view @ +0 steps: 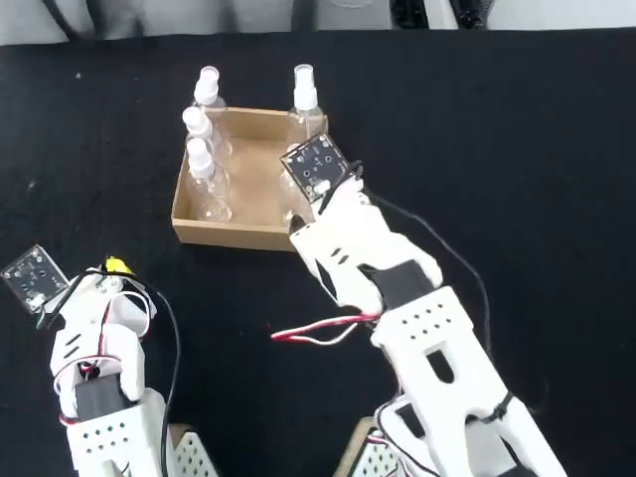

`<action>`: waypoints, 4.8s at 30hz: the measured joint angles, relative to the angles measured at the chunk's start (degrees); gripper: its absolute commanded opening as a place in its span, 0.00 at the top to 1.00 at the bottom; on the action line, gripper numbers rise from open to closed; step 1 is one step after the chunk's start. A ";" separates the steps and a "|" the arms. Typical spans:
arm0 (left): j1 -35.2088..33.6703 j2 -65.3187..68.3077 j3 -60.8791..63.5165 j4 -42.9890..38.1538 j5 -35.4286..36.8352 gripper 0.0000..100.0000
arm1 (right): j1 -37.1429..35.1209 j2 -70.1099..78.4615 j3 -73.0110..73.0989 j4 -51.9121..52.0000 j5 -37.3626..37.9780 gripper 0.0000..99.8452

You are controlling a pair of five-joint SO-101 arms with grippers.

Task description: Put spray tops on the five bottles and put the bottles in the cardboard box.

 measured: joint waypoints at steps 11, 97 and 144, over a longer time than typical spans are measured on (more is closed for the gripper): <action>0.00 0.00 0.00 0.00 0.00 0.97 | 0.00 -11.16 5.10 0.00 0.00 0.83; 0.00 0.00 0.00 0.00 0.00 0.97 | 9.76 -43.34 19.78 -6.68 -5.19 0.99; 5.19 0.00 0.18 0.00 -4.84 0.97 | 36.31 -60.84 39.74 -12.22 -5.27 0.99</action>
